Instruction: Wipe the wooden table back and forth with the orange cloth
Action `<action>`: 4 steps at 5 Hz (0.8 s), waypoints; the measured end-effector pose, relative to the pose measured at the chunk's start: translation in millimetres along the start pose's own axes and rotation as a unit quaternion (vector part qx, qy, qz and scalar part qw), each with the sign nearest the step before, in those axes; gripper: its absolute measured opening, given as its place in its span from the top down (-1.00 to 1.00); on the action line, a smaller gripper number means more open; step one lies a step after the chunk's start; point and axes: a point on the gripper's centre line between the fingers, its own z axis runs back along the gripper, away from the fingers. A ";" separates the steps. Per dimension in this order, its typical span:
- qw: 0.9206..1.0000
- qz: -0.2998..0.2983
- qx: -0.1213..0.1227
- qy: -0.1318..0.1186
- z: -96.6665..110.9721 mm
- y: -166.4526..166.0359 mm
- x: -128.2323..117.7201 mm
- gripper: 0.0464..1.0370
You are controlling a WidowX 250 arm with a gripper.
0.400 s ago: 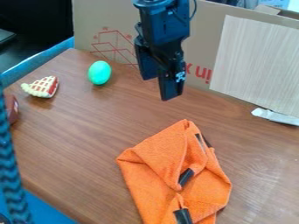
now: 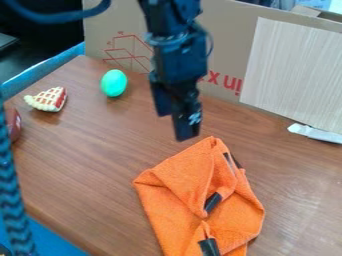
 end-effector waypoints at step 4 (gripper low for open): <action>0.996 -0.062 -0.059 -0.018 -72.3 -15.2 -29.0 -0.93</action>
